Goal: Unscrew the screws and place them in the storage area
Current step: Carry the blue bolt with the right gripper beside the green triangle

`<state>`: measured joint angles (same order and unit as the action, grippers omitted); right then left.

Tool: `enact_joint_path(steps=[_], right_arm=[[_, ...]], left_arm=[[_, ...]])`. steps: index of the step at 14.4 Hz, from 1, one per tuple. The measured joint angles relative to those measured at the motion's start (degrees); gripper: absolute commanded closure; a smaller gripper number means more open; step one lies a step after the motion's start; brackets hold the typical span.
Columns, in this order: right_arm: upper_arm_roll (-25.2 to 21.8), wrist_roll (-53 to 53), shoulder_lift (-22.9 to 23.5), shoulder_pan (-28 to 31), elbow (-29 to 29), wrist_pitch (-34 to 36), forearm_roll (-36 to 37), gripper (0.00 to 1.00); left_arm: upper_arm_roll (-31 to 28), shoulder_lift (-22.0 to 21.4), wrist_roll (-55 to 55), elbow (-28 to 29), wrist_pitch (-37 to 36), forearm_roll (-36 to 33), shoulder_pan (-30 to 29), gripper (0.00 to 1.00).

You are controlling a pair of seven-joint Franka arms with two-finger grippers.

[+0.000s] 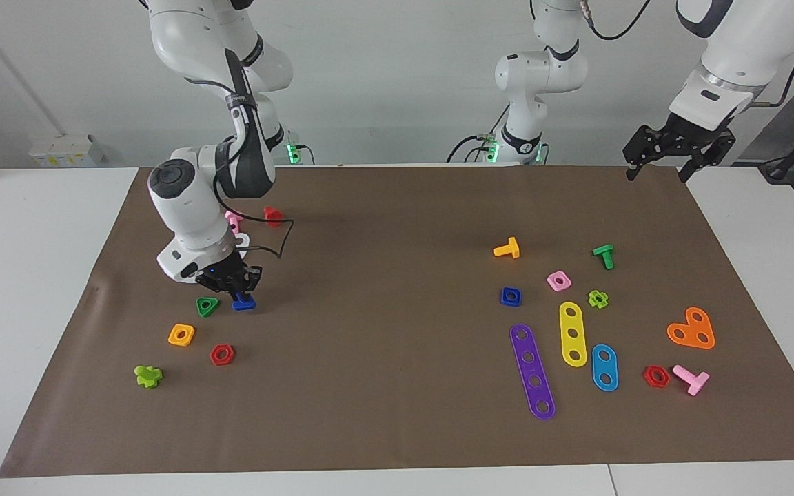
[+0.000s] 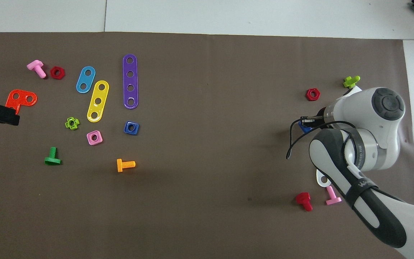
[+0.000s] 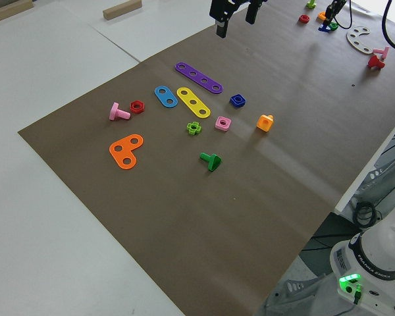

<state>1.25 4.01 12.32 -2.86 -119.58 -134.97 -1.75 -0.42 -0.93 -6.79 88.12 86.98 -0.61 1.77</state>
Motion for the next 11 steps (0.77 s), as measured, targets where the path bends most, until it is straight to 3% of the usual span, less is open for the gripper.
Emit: enact_joint_path(steps=[2,3,5,11], right_arm=[[-0.04,-0.05,-0.14,0.27,-1.04,-0.49,-0.01,1.00],[-0.11,-0.09,-0.24,0.44,-1.37,-0.72,-0.01,0.92],[-0.14,-0.11,-0.47,0.66,-1.84,-0.84,-0.01,0.00],[-0.03,-0.03,-1.57,0.70,-0.21,-1.72,-0.08,0.00]], left_arm=[[-0.04,0.00,0.00,0.00,0.00,0.00,0.00,0.00],[-0.03,0.00,0.00,0.00,-0.01,0.00,0.00,0.00],[-0.02,0.00,0.00,0.00,-0.01,0.00,0.00,0.00],[-0.03,0.00,0.00,0.00,-0.02,0.00,0.00,0.00]])
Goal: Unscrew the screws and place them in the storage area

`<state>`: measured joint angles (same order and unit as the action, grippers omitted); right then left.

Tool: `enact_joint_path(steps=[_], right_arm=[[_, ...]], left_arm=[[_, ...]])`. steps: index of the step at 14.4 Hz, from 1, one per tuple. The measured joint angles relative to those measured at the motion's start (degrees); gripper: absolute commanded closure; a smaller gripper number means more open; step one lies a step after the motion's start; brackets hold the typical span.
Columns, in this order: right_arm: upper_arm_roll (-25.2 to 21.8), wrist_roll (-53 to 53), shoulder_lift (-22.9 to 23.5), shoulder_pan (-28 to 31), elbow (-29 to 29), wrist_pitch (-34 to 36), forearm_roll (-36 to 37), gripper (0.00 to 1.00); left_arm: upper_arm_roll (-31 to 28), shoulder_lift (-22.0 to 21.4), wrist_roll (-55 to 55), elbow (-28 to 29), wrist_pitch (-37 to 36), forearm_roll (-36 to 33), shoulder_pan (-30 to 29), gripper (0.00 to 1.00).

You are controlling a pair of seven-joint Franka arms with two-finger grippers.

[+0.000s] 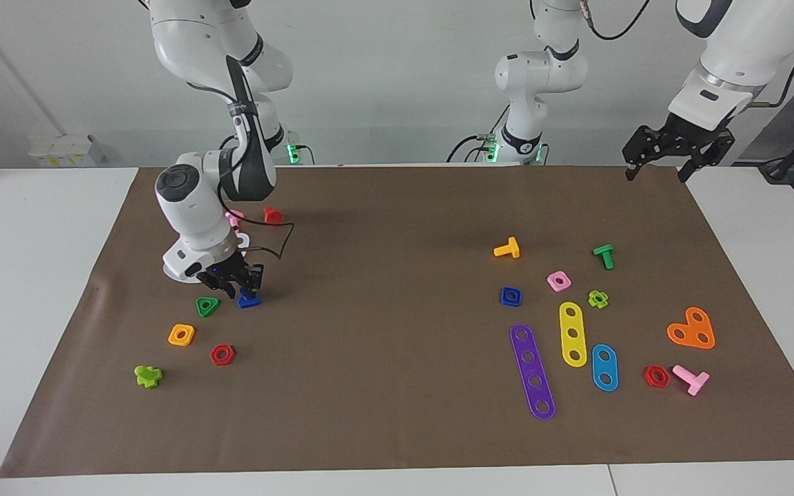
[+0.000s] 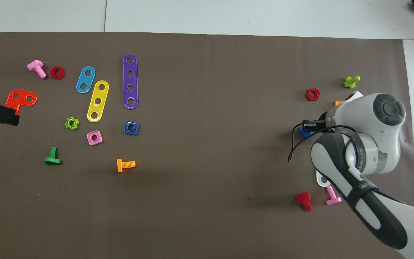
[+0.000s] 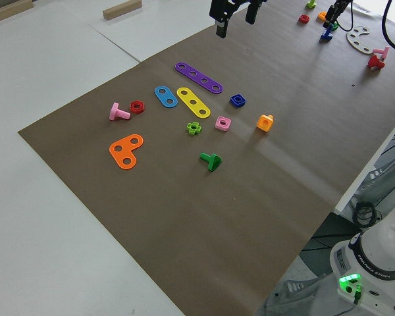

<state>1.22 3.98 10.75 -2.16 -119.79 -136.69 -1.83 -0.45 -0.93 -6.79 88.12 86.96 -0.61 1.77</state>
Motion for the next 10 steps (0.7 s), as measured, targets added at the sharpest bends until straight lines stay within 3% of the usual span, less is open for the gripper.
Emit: enact_joint_path(steps=[4,10], right_arm=[[-0.56,0.27,-1.67,0.28,7.22,5.37,0.03,0.00],[-1.31,0.27,-8.44,3.62,21.49,29.27,1.32,0.00]], left_arm=[[0.00,0.00,0.00,0.00,0.00,0.00,0.00,0.00],[0.00,0.00,0.00,0.00,-0.01,0.00,0.00,0.00]])
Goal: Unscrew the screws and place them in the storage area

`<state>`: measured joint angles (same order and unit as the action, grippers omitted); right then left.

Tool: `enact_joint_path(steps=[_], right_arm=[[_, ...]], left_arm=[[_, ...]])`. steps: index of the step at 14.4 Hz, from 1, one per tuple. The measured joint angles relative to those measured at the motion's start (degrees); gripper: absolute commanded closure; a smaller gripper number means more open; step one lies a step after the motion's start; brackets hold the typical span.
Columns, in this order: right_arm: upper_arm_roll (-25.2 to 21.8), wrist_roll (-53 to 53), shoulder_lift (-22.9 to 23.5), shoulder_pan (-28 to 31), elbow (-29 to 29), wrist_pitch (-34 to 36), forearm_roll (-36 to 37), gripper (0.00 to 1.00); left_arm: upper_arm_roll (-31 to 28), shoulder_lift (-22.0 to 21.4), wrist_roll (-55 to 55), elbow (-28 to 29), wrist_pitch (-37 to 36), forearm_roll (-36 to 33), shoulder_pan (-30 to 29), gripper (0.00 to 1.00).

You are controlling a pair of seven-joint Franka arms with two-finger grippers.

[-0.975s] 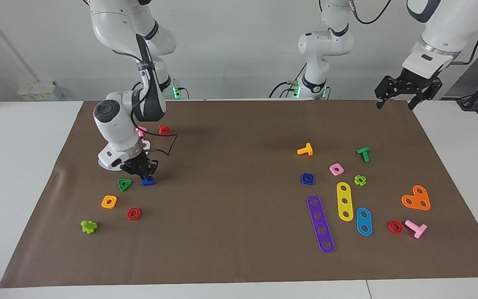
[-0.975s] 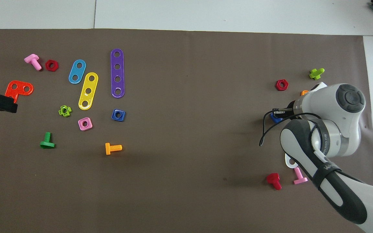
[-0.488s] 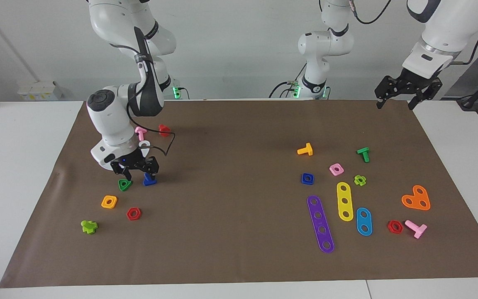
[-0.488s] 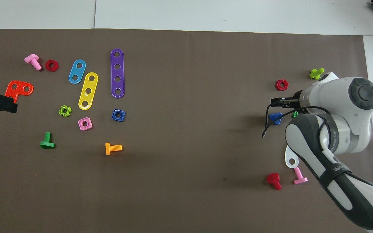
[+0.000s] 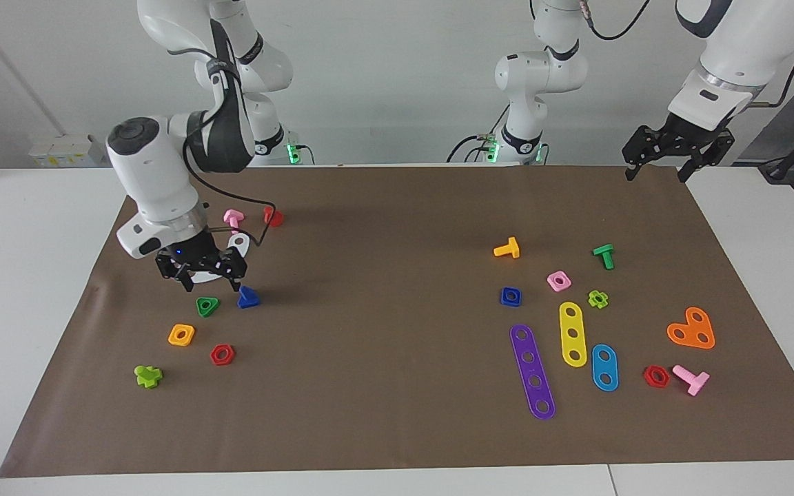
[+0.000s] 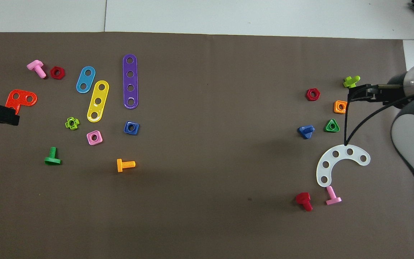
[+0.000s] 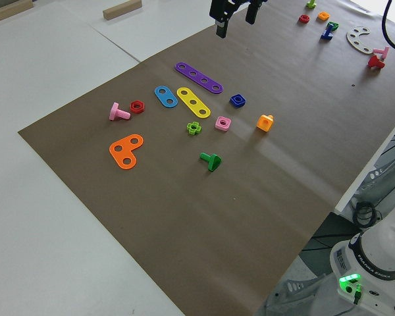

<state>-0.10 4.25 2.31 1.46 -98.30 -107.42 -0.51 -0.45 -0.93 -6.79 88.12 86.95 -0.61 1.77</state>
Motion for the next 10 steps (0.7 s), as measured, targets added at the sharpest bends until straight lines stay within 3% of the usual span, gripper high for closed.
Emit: enact_joint_path(steps=[4,8,10], right_arm=[[-0.32,0.00,-4.61,1.46,3.33,9.86,0.14,0.00],[-0.44,0.00,-5.45,1.43,7.61,19.33,0.15,0.00],[-0.69,0.00,-5.45,1.52,8.06,20.60,0.15,0.00]], left_arm=[[-0.01,0.00,0.00,0.00,0.00,0.00,0.00,0.00],[0.00,0.00,0.00,0.00,0.00,0.00,0.00,0.00],[0.00,0.00,0.00,0.00,0.00,0.00,0.00,0.00]])
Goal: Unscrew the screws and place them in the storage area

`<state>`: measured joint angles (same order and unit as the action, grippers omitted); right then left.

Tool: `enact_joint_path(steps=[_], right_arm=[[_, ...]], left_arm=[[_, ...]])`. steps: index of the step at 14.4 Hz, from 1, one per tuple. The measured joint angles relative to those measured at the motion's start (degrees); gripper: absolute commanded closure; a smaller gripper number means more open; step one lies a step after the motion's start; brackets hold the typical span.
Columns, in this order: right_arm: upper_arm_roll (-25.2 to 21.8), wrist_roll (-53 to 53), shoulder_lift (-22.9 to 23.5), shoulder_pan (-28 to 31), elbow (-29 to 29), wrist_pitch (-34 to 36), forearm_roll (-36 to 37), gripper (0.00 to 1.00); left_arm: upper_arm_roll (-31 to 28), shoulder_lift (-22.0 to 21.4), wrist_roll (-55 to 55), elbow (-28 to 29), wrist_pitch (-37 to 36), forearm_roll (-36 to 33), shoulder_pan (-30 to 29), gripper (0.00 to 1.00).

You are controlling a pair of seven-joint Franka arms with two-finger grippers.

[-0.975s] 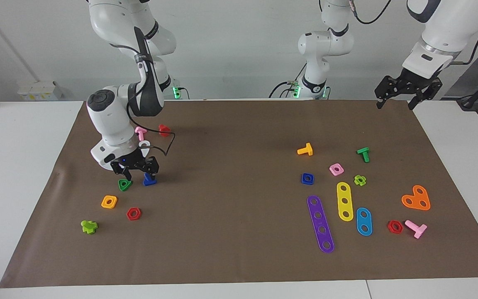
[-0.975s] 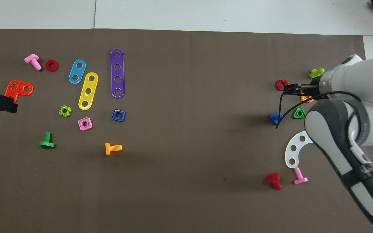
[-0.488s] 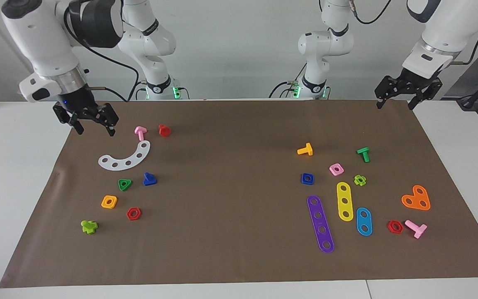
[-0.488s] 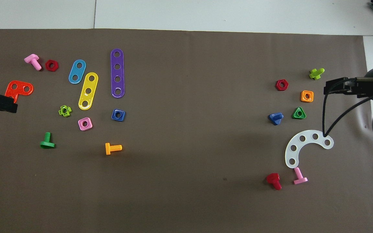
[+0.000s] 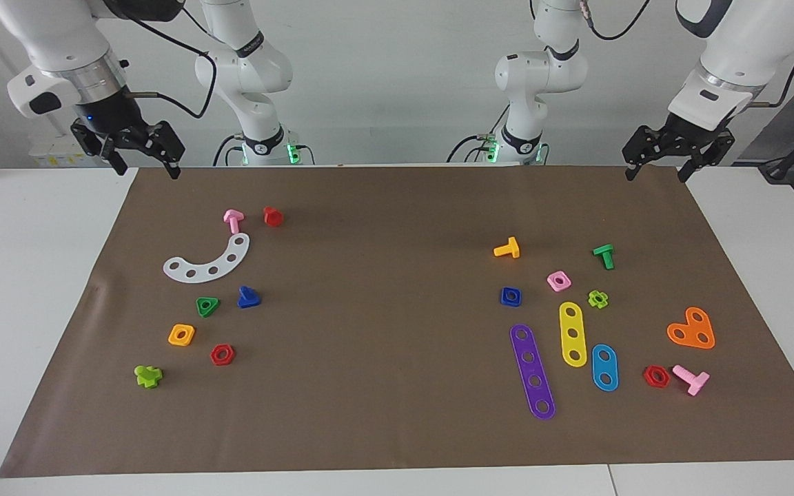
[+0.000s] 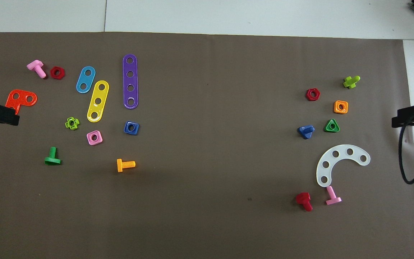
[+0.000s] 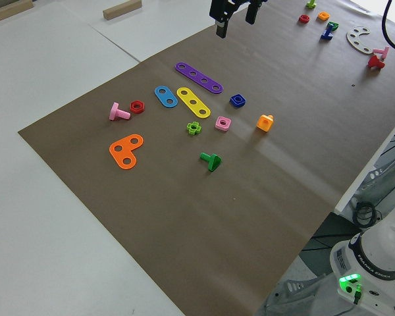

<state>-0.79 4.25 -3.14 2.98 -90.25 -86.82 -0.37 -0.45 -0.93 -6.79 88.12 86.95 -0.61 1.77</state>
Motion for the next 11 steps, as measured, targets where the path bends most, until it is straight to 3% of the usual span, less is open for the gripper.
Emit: enact_joint_path(steps=[11], right_arm=[[1.57,0.05,-1.10,-0.60,-3.51,-1.59,1.77,0.00]], left_arm=[[0.02,0.00,0.00,0.00,0.00,0.00,0.00,0.00]])
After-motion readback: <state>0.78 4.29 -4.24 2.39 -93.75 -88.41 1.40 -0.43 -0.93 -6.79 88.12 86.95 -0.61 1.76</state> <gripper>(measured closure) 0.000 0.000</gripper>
